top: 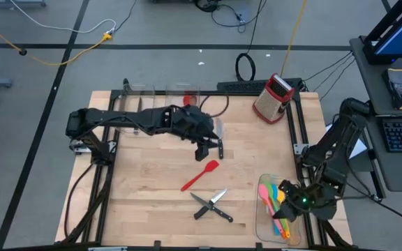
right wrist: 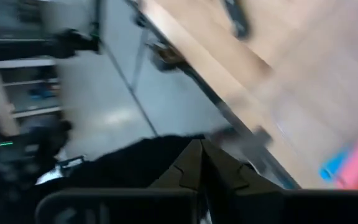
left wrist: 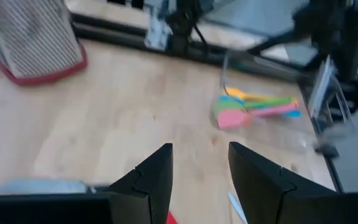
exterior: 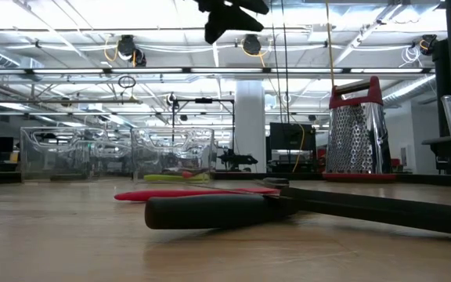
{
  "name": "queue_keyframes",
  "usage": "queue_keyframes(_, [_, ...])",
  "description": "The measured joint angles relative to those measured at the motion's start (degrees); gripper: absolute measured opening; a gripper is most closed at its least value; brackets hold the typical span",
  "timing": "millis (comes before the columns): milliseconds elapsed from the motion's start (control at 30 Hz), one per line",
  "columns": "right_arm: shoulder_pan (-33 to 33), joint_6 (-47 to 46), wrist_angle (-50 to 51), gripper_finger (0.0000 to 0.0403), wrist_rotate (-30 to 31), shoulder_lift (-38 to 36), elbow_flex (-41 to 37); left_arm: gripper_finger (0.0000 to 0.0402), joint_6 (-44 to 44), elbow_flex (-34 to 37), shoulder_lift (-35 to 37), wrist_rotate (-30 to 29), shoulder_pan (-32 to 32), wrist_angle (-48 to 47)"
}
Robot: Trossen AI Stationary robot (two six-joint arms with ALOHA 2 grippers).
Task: Pick & Place Kitchen Items
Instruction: Put the red spatula into the bottom transparent bin
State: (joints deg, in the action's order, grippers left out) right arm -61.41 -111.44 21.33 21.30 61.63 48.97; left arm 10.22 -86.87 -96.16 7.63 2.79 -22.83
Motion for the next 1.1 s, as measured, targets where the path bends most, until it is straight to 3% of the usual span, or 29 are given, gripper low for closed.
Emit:
queue_keyframes(267, [1.1,20.2,-3.5,0.0001,11.1,-6.2,0.0,0.0159,1.7,0.0,0.0,0.0,-4.8,-9.3])
queue_keyframes(533, [3.0,42.7,-6.3,0.0001,19.2,-12.4,0.0,0.0159,10.0,0.0,-0.1,-1.0,-9.1,-15.7])
queue_keyframes(767, [5.2,63.3,-11.7,0.0001,21.1,-15.9,0.0,0.0158,17.3,0.0,-0.3,-7.8,-11.2,-18.7])
queue_keyframes(1100, [8.8,90.6,-14.2,0.0001,21.0,-18.6,0.0,0.0159,21.7,0.0,-5.3,-7.4,-11.2,-19.4])
